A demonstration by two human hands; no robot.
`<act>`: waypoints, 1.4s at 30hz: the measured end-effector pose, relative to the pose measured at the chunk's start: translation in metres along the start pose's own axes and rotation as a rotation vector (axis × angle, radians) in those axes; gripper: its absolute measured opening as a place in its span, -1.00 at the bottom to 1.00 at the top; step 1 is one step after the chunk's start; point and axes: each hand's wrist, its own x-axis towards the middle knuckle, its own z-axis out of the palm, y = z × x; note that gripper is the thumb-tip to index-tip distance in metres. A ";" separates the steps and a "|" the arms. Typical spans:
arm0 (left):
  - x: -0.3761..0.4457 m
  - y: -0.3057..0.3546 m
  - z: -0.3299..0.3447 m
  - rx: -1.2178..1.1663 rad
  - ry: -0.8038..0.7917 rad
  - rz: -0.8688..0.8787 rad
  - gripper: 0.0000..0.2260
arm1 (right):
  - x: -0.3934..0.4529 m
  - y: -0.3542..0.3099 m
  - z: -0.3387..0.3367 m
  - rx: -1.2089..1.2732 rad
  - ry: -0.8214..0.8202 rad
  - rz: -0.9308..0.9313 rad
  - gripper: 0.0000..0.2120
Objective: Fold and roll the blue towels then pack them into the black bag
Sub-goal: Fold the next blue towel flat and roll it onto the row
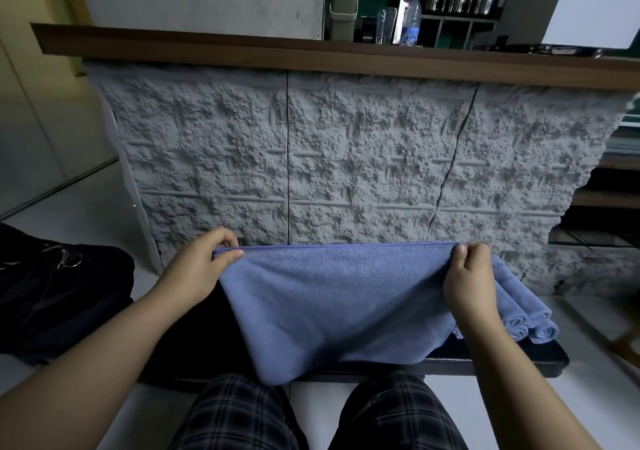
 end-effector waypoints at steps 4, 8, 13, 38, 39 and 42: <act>0.000 0.004 0.011 -0.404 0.129 -0.308 -0.86 | -0.001 -0.003 -0.001 0.012 0.023 0.034 -0.79; -0.008 0.026 0.015 -0.998 0.101 -0.563 -0.90 | -0.005 -0.007 0.004 0.095 0.045 0.093 -0.73; -0.025 0.071 0.014 -1.319 0.062 -0.437 -0.93 | -0.020 -0.025 0.008 0.232 0.037 0.097 -0.71; -0.070 0.112 0.048 -0.220 0.152 0.316 -0.96 | -0.108 -0.057 0.028 0.210 -0.645 -0.312 -0.84; -0.069 0.112 0.048 -0.218 0.157 0.301 -0.94 | -0.108 -0.056 0.028 0.194 -0.647 -0.320 -0.84; -0.067 0.110 0.048 -0.214 0.170 0.223 -0.80 | -0.108 -0.055 0.027 0.143 -0.658 -0.341 -0.83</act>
